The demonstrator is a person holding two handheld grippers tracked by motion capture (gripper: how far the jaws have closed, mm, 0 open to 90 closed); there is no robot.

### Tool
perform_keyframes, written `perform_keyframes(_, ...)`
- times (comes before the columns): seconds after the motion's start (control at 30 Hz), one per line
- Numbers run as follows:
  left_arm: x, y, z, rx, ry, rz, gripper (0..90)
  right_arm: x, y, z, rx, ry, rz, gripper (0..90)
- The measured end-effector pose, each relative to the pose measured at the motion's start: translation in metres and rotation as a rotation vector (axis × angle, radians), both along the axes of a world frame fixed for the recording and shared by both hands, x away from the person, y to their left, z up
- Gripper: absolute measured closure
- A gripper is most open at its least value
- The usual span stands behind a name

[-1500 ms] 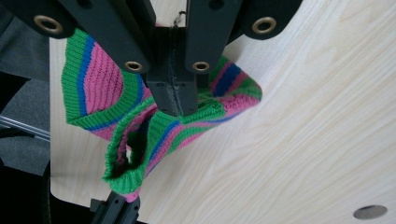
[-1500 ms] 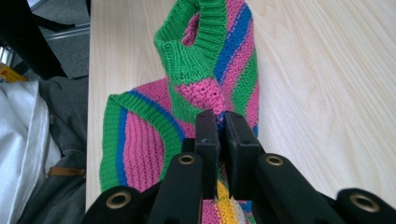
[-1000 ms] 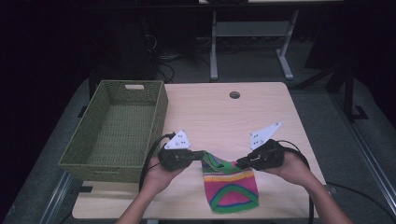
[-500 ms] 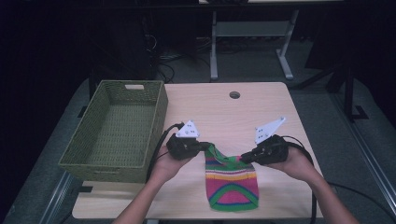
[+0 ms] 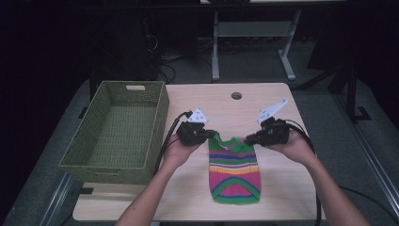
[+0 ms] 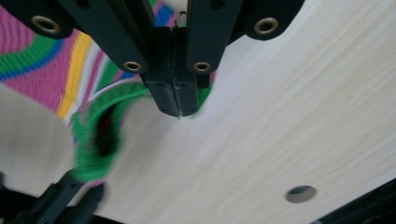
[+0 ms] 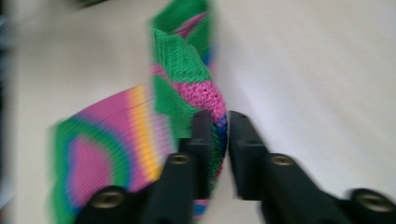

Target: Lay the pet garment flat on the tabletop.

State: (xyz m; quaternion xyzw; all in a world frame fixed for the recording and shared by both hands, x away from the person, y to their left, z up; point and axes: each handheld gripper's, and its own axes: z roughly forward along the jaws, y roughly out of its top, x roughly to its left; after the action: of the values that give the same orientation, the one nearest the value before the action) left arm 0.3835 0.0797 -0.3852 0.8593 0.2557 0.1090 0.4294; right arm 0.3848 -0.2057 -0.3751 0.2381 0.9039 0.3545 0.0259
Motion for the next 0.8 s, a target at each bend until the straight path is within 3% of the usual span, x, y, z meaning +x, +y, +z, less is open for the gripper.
perform_keyframes(0.03,0.0,0.0,0.0,0.0,0.0,0.0,86.9,0.0,0.0,0.0,0.0,0.0,0.0,70.1)
perform_keyframes(0.07,0.01,-0.002,-0.004,-0.007,0.01,0.046,80.9,0.019,-0.002,-0.002,0.01,0.005,-0.114,65.8)
perform_keyframes(0.1,0.01,-0.002,-0.004,-0.007,0.01,0.046,80.2,0.019,-0.002,-0.002,0.01,0.005,-0.114,65.8)
perform_keyframes(0.13,0.016,-0.002,-0.007,0.009,0.026,0.055,79.4,0.03,-0.007,-0.006,0.003,-0.008,-0.169,65.2)
perform_keyframes(0.17,0.016,-0.002,-0.007,0.009,0.026,0.055,78.6,0.03,-0.007,-0.006,0.003,-0.008,-0.169,65.2)
perform_keyframes(0.2,0.017,0.0,-0.01,0.005,0.038,0.063,77.4,0.034,-0.011,-0.011,0.019,0.019,-0.197,63.6)
perform_keyframes(0.43,0.011,0.009,-0.016,-0.003,0.051,0.056,68.8,0.025,-0.016,-0.024,0.003,0.048,-0.173,60.6)
perform_keyframes(0.8,-0.022,0.004,-0.033,0.038,0.089,-0.037,54.3,-0.012,-0.01,-0.038,-0.041,0.059,-0.073,49.0)
